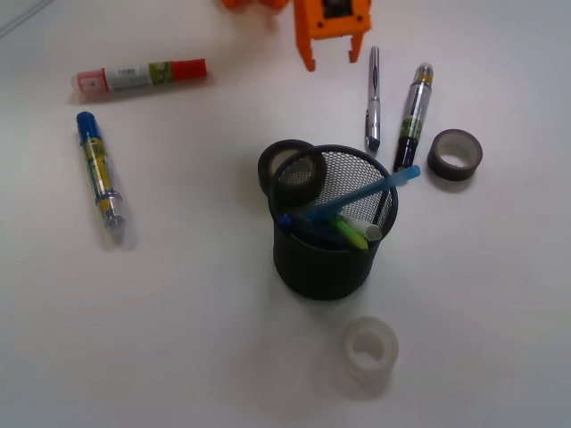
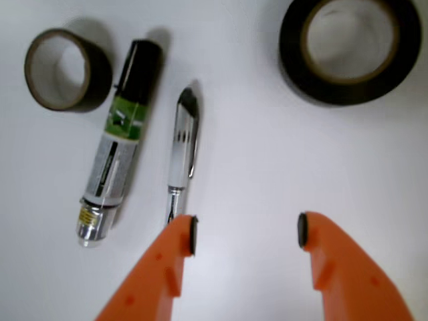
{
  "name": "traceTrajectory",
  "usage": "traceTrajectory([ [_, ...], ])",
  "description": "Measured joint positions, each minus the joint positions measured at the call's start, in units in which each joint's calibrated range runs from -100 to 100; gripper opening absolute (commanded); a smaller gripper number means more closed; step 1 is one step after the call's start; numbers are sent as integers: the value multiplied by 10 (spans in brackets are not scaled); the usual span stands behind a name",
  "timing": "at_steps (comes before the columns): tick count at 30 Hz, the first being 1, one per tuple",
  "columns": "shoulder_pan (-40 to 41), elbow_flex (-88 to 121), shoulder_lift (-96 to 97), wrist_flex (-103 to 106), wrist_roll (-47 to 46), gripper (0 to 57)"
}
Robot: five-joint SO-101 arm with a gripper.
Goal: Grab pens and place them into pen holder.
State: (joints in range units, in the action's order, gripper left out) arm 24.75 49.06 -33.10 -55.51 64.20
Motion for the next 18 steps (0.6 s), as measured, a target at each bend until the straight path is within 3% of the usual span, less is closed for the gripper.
traceTrajectory([
  [18,110,7,210,93,3,165],
])
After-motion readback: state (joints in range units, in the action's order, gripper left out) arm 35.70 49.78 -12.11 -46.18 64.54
